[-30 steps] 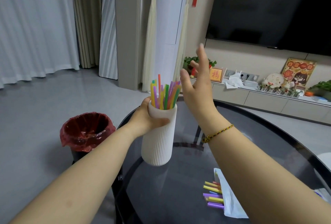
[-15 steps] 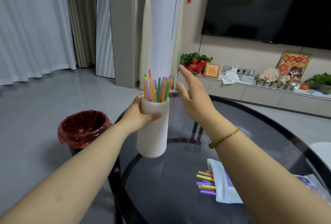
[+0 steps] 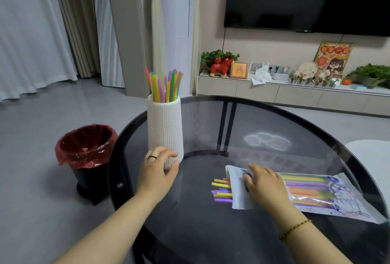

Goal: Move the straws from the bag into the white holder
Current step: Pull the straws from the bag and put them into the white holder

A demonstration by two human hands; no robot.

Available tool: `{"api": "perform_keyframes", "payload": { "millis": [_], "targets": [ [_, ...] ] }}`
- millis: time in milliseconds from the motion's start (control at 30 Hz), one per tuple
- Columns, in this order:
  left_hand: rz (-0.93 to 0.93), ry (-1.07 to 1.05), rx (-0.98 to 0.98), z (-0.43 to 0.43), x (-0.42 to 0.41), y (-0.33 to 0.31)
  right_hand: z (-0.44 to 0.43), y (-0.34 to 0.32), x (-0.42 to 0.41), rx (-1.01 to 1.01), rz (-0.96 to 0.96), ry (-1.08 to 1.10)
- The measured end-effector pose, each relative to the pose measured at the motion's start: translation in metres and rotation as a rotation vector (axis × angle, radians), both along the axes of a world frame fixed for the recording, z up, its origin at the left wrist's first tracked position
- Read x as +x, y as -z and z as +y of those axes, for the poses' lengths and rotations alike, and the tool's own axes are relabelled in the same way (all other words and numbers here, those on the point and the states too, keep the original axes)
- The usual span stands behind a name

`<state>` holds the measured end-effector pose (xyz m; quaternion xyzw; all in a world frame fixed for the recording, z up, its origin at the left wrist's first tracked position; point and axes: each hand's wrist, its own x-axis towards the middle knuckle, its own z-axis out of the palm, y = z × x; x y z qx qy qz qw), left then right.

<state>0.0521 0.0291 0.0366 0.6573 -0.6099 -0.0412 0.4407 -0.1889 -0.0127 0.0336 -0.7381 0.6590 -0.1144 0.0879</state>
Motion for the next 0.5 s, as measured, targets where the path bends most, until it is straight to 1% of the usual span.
{"api": "perform_keyframes", "payload": {
  "millis": [100, 167, 267, 333, 433, 500],
  "targets": [
    [-0.025, 0.127, 0.055, -0.002, -0.022, 0.004, 0.007, 0.018, -0.006, -0.007, 0.032, -0.012],
    [-0.051, 0.241, 0.190, -0.005, -0.038, 0.010, 0.008, 0.025, -0.009, -0.012, 0.031, -0.018],
    [-0.133, 0.363, 0.412, -0.010, -0.059, 0.017, 0.005, 0.028, -0.010, -0.027, 0.003, -0.028],
    [-0.173, 0.435, 0.523, -0.012, -0.071, 0.018, 0.004, 0.028, -0.009, -0.034, -0.013, -0.031],
    [-0.293, 0.466, 0.584, -0.018, -0.086, 0.015, 0.002, 0.030, -0.009, -0.038, -0.028, -0.039],
    [-0.327, 0.449, 0.617, -0.022, -0.092, 0.010, 0.002, 0.030, -0.010, -0.039, -0.037, -0.046]
  ]
}}
